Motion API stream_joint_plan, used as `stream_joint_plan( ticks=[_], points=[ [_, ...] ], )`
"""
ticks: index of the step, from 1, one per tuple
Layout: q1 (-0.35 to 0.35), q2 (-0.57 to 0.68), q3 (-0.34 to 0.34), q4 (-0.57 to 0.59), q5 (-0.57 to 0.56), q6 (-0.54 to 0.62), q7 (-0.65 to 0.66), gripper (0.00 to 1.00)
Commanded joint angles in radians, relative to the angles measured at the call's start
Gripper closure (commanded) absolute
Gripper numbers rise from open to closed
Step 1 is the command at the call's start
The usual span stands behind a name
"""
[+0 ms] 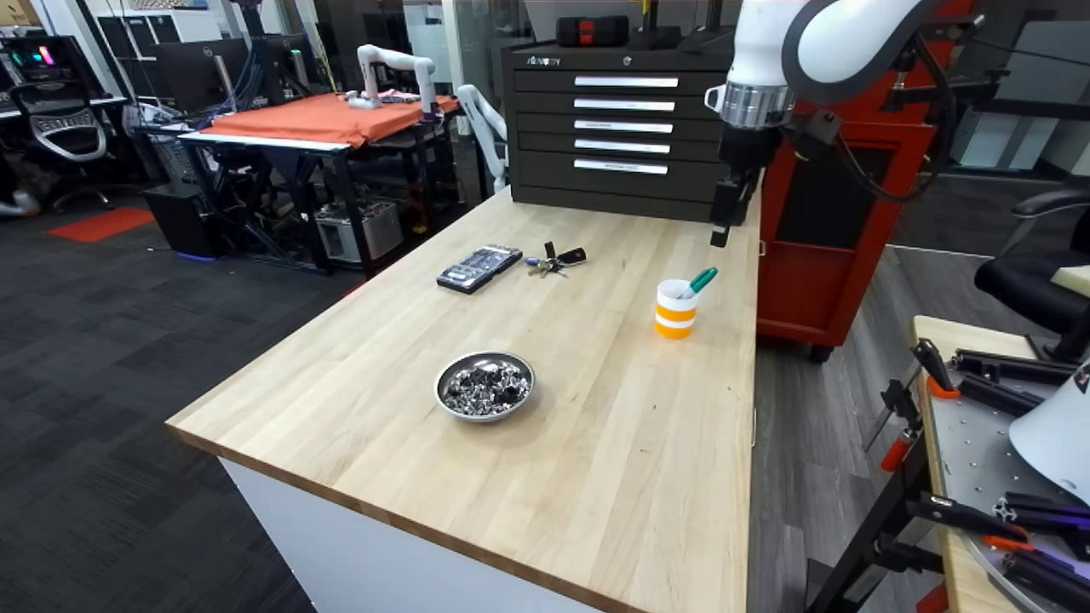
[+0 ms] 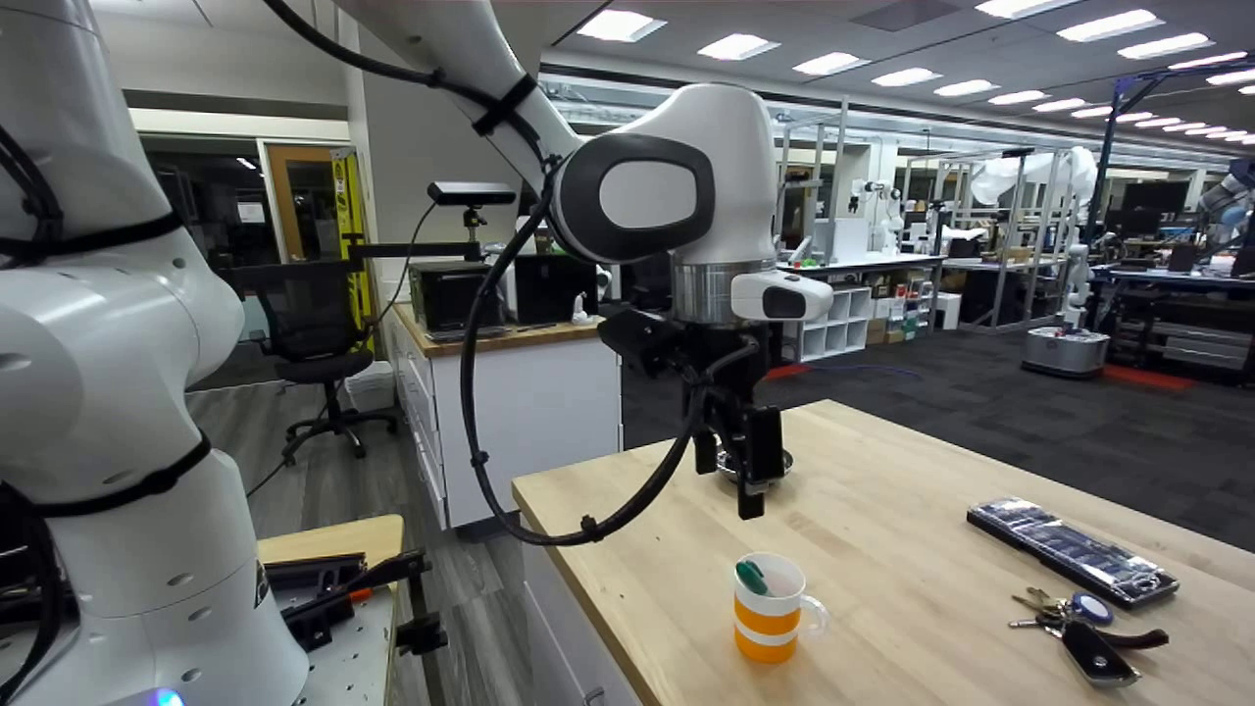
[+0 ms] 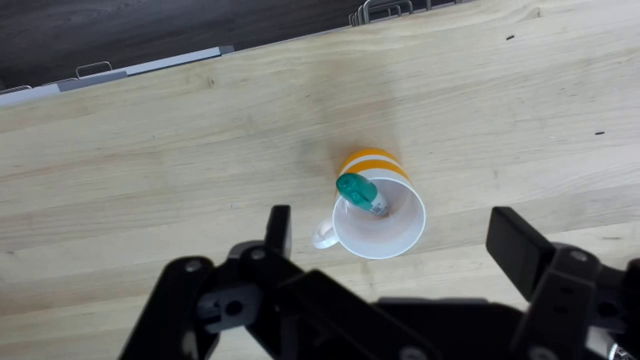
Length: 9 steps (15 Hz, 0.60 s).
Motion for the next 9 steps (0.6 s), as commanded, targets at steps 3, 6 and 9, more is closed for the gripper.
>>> stream_joint_plan(
  ticks=[3,6,9],
  points=[
    [-0.006,0.001,0.006,-0.002,0.016,-0.002,-0.009,0.0],
    [-0.008,0.021,0.007,-0.003,-0.002,0.014,-0.014,0.0],
    [-0.014,0.059,0.002,0.004,-0.033,0.044,-0.015,0.0]
  ],
)
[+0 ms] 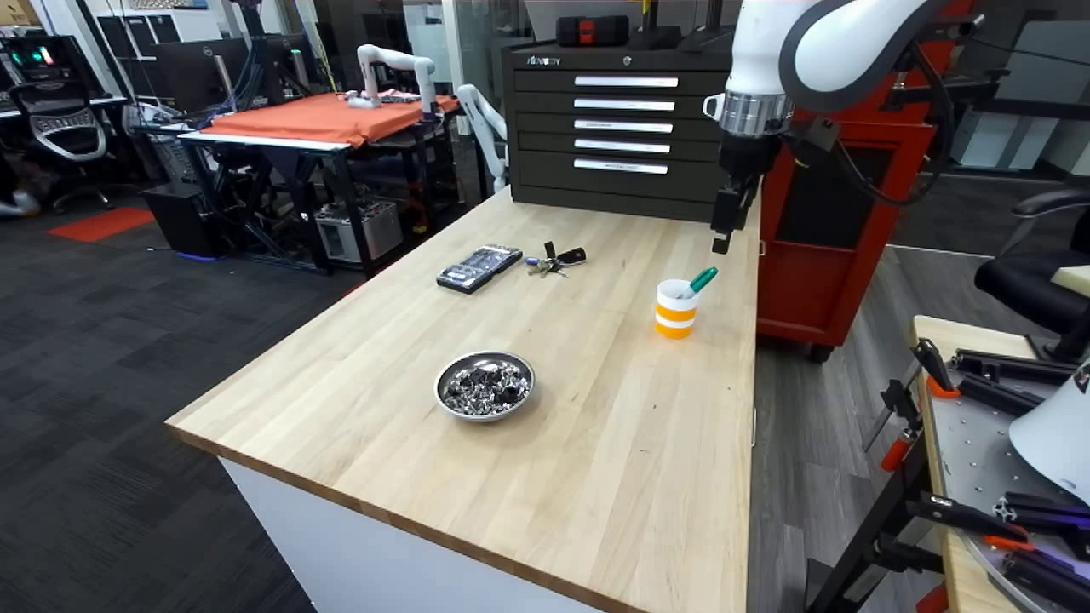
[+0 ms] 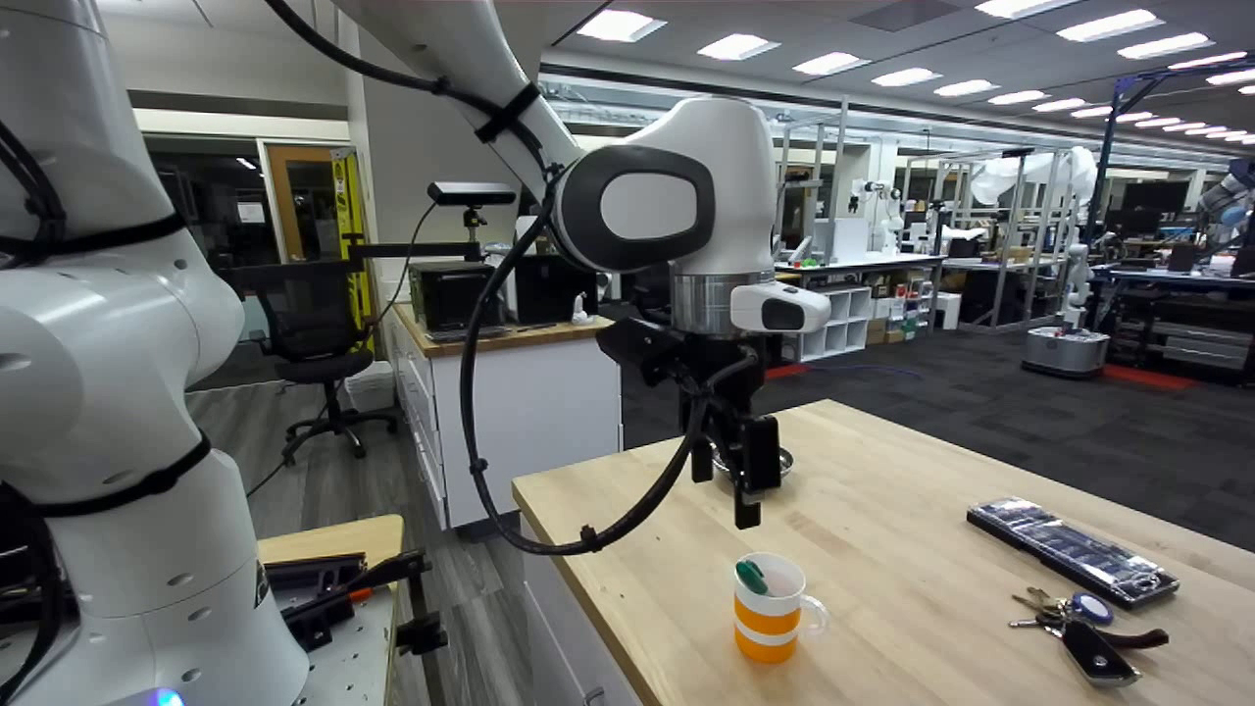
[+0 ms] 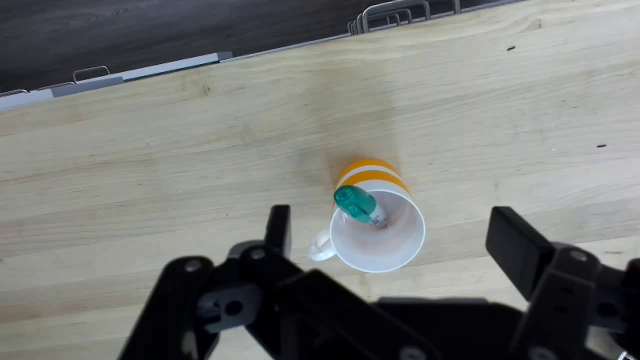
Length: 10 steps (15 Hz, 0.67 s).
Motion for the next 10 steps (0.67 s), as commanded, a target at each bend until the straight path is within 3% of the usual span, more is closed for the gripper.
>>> stream_joint_plan(
  ticks=[1,10],
  points=[
    [-0.014,0.051,0.001,0.008,-0.036,0.05,-0.003,0.0],
    [-0.025,0.153,-0.011,0.036,-0.064,0.138,-0.041,0.0]
  ],
)
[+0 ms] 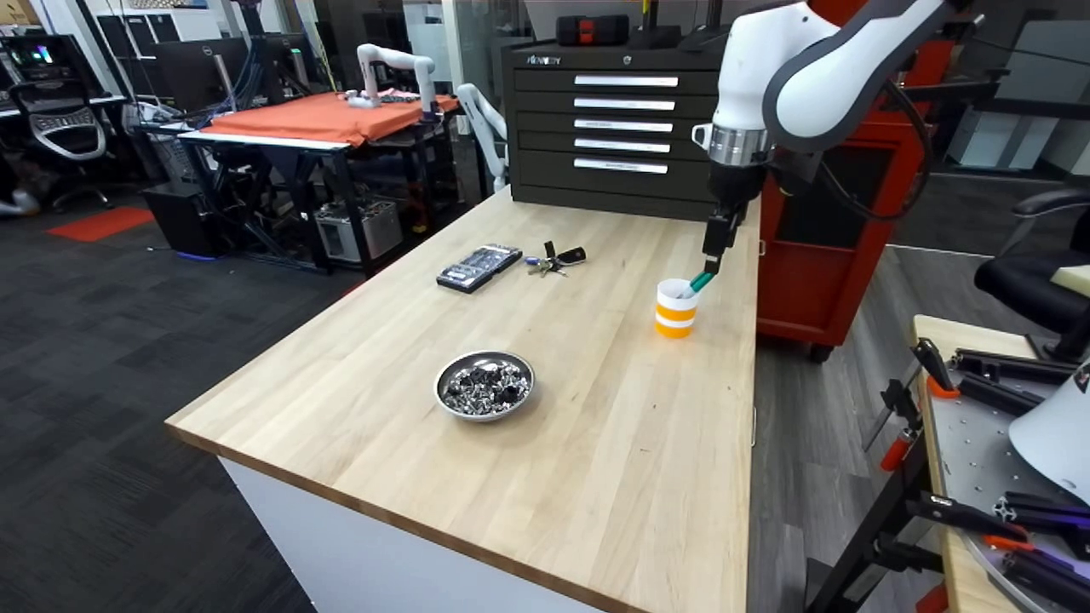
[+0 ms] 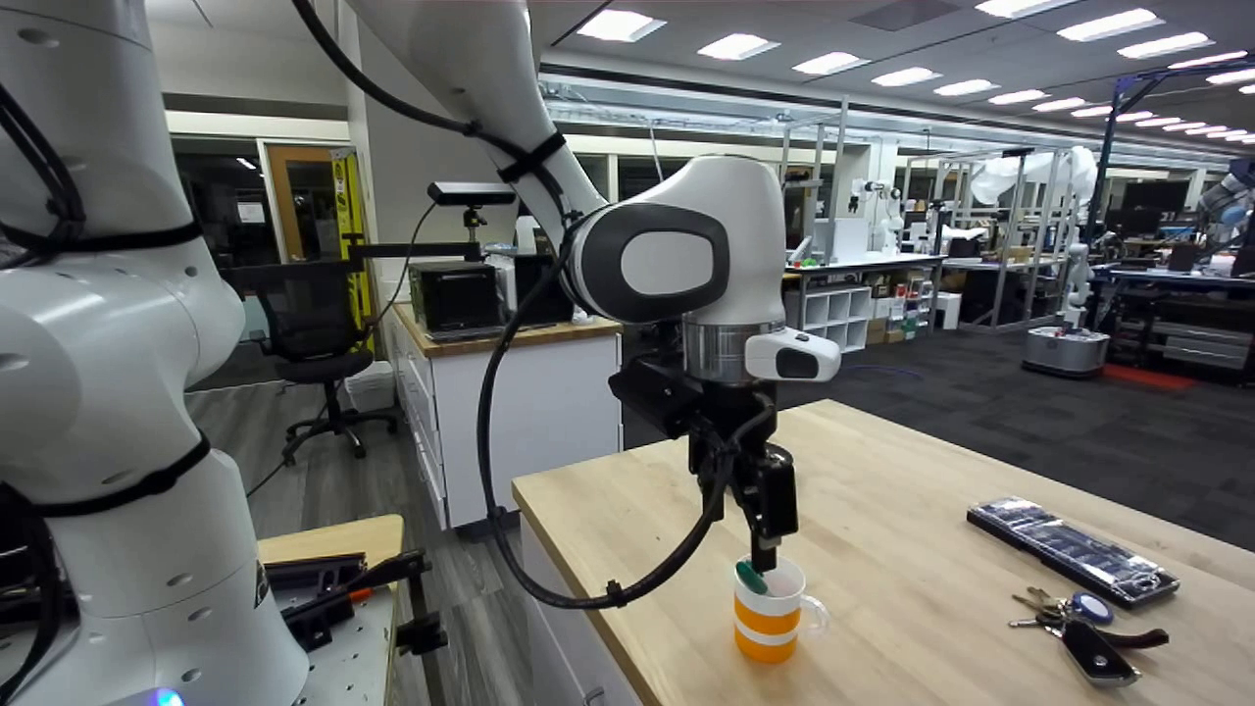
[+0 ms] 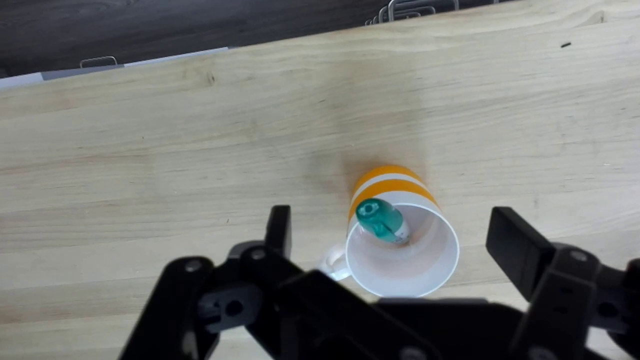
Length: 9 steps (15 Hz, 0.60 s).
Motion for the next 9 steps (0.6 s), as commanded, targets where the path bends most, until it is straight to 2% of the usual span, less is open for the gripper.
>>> stream_joint_plan(
  ticks=[1,5,9],
  points=[
    [-0.021,0.043,-0.009,0.024,-0.016,0.041,-0.044,0.0],
    [-0.047,0.081,-0.004,0.043,0.064,0.063,-0.139,0.0],
    [-0.081,0.118,0.019,0.068,0.217,0.059,-0.301,0.0]
  ],
)
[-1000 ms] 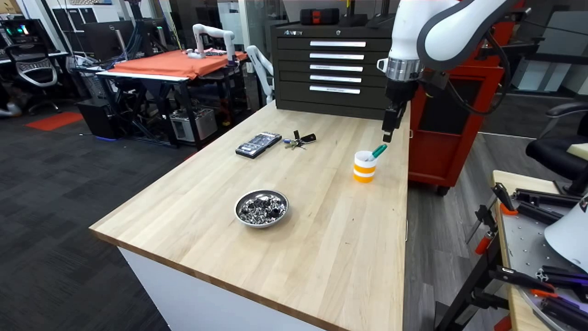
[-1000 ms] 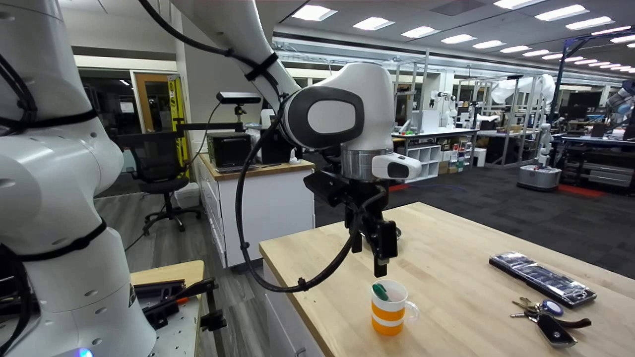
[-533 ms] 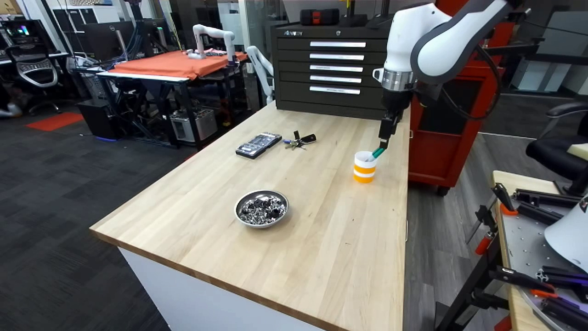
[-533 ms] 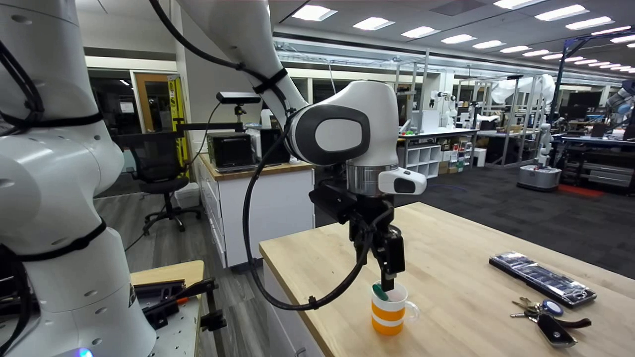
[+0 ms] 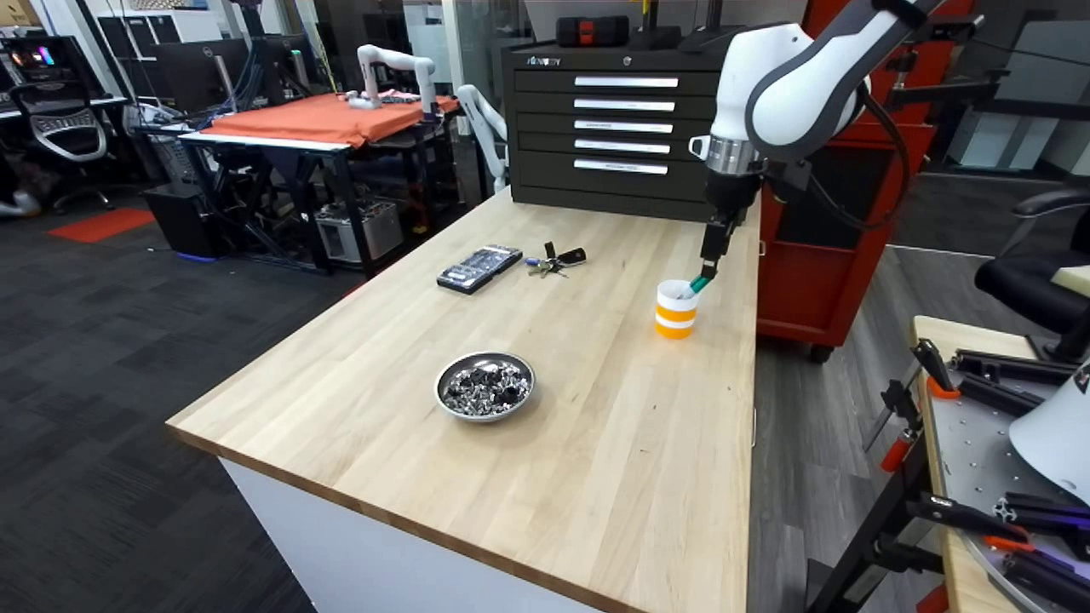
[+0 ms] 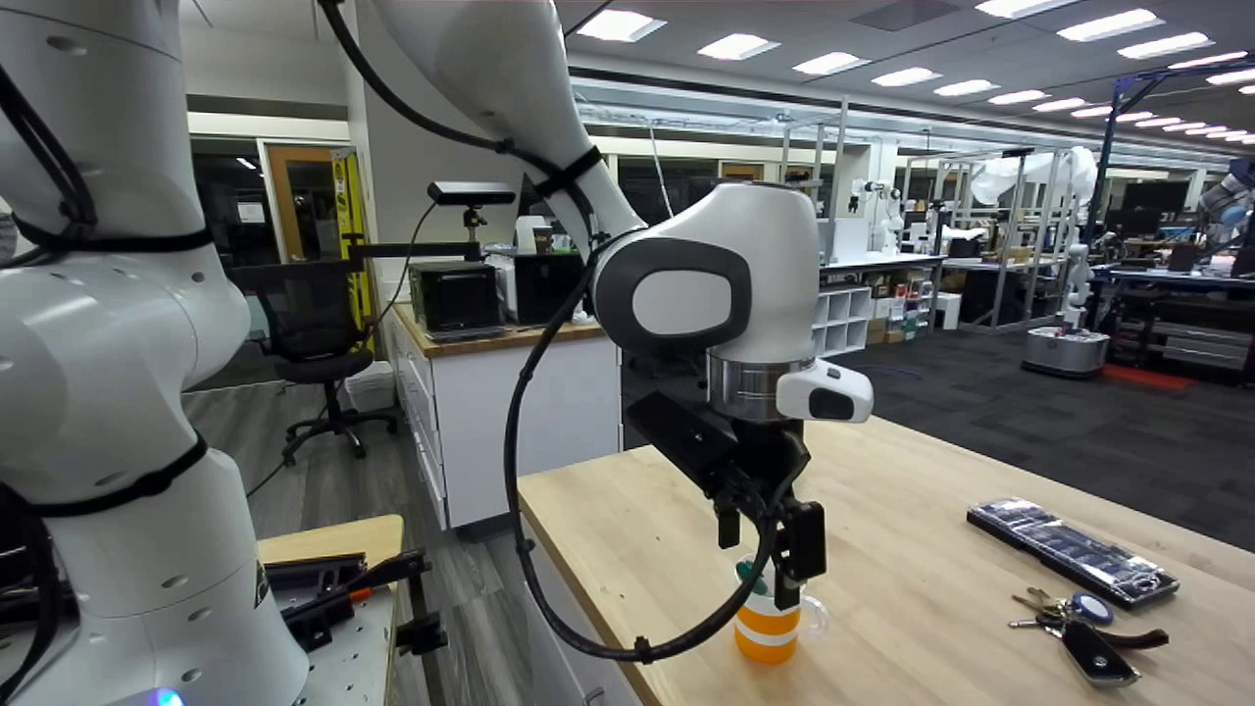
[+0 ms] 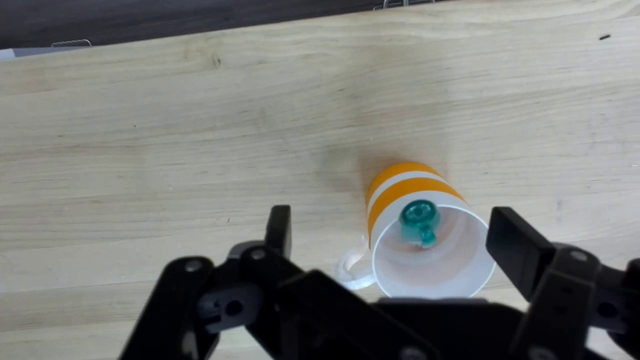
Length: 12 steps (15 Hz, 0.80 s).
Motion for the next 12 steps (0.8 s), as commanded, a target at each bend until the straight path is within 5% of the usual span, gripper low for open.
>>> stream_joint_plan(
  ticks=[1,5,12],
  points=[
    [-0.043,0.044,0.029,0.04,0.125,0.002,-0.145,0.0],
    [-0.071,0.06,0.054,0.076,0.222,-0.051,-0.265,0.0],
    [-0.066,0.062,0.039,0.121,0.172,-0.216,-0.26,0.0]
  ],
)
